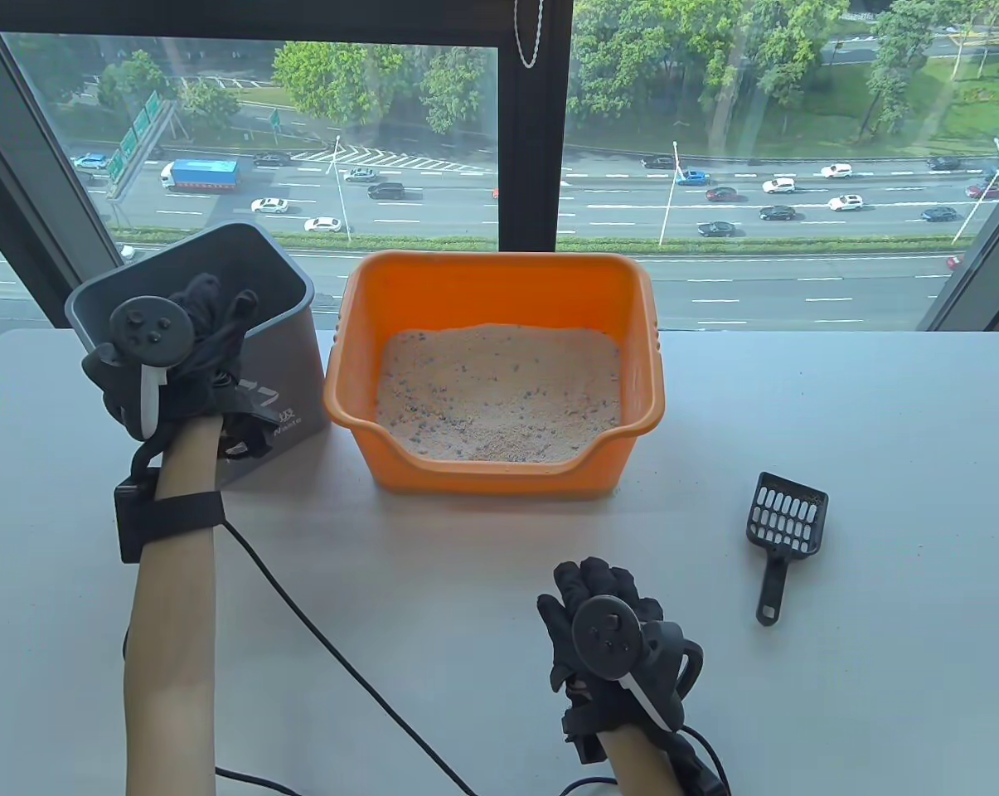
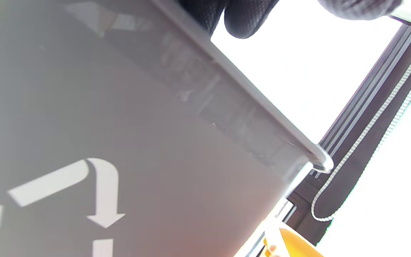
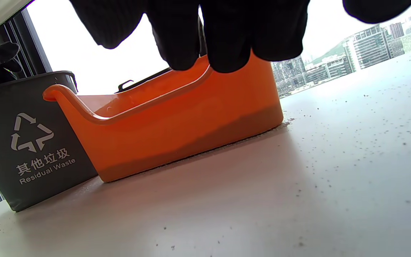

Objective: Scoop cat litter

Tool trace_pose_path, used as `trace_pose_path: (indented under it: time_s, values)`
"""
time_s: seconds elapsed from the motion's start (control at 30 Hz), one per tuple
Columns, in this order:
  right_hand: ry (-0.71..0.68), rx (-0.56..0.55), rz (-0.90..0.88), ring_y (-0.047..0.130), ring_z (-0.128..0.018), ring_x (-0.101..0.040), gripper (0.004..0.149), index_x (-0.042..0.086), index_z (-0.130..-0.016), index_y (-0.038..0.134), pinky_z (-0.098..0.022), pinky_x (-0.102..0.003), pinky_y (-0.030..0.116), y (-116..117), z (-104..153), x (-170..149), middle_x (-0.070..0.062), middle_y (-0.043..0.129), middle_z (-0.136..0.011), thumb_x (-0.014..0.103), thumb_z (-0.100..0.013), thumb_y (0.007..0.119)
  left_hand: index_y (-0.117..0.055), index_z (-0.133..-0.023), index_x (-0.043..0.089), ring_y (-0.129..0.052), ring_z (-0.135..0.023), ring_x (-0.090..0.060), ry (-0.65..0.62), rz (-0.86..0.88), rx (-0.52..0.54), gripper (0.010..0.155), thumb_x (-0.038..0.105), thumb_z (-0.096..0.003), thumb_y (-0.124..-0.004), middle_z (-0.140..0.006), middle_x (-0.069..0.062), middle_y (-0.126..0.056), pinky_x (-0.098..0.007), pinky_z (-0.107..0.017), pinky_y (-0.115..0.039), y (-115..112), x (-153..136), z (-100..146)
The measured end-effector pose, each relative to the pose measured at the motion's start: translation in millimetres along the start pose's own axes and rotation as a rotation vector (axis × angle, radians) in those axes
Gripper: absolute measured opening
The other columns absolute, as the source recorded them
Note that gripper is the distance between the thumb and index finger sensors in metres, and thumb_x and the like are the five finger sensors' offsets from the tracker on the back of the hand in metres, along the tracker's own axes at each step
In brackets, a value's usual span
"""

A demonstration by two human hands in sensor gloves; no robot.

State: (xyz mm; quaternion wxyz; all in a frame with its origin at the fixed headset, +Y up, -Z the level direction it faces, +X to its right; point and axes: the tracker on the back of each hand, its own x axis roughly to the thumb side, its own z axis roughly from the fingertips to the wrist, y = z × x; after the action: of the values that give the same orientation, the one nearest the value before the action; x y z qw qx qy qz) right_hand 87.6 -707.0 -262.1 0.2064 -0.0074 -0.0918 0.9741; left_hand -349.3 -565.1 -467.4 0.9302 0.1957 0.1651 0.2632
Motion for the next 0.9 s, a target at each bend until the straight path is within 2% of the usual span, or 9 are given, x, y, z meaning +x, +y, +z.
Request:
trace_pose_path:
  time_s: [0.1, 0.27, 0.5, 0.63, 0.8, 0.9]
  values:
    - [-0.035, 0.010, 0.021, 0.066, -0.099, -0.043, 0.055, 0.025, -0.093, 0.075, -0.063, -0.069, 0.057, 3, 2, 4, -0.013, 0.069, -0.109, 0.051, -0.045, 0.073, -0.040, -0.112, 0.045, -0.024, -0.120, -0.026, -0.082, -0.096, -0.042, 0.081, 0.074, -0.0390, -0.061, -0.127, 0.006, -0.037, -0.048, -0.084, -0.027, 6, 6, 29]
    - [-0.102, 0.043, 0.032, 0.055, -0.105, -0.040, 0.057, 0.028, -0.096, 0.070, -0.066, -0.069, 0.053, 10, 5, 14, -0.010, 0.060, -0.114, 0.052, -0.045, 0.072, -0.030, -0.113, 0.049, -0.002, -0.117, -0.023, -0.220, -0.154, -0.144, 0.084, 0.076, -0.0382, -0.058, -0.128, 0.010, -0.015, -0.049, -0.081, -0.012, 4, 3, 90]
    - [-0.176, 0.127, 0.060, 0.033, -0.110, -0.036, 0.065, 0.032, -0.102, 0.058, -0.070, -0.070, 0.043, 20, 10, 24, -0.007, 0.041, -0.120, 0.057, -0.043, 0.069, -0.027, -0.113, 0.048, -0.002, -0.116, -0.026, -0.347, -0.243, -0.271, 0.086, 0.078, -0.0378, -0.056, -0.127, 0.008, -0.016, -0.051, -0.079, -0.011, -17, -18, 186]
    - [-0.200, 0.175, 0.094, 0.019, -0.110, -0.033, 0.069, 0.037, -0.104, 0.049, -0.071, -0.070, 0.037, 25, 11, 27, -0.003, 0.028, -0.122, 0.061, -0.042, 0.066, -0.026, -0.113, 0.049, -0.004, -0.116, -0.027, -0.439, -0.259, -0.333, 0.086, 0.079, -0.0374, -0.055, -0.128, 0.007, -0.016, -0.053, -0.078, -0.013, -31, -18, 235]
    - [-0.204, 0.202, 0.111, 0.007, -0.108, -0.032, 0.073, 0.039, -0.104, 0.041, -0.071, -0.072, 0.030, 28, 10, 26, 0.000, 0.018, -0.121, 0.064, -0.040, 0.065, -0.023, -0.113, 0.050, -0.004, -0.116, -0.027, -0.478, -0.224, -0.421, 0.087, 0.080, -0.0365, -0.054, -0.128, 0.008, -0.015, -0.054, -0.077, -0.013, -47, -13, 269]
    - [-0.195, 0.206, 0.124, 0.004, -0.107, -0.032, 0.074, 0.040, -0.105, 0.039, -0.071, -0.072, 0.026, 26, 10, 24, 0.000, 0.015, -0.121, 0.065, -0.039, 0.064, -0.021, -0.112, 0.050, -0.003, -0.115, -0.027, -0.493, -0.270, -0.459, 0.088, 0.080, -0.0359, -0.053, -0.127, 0.009, -0.011, -0.054, -0.077, -0.012, -59, -13, 283]
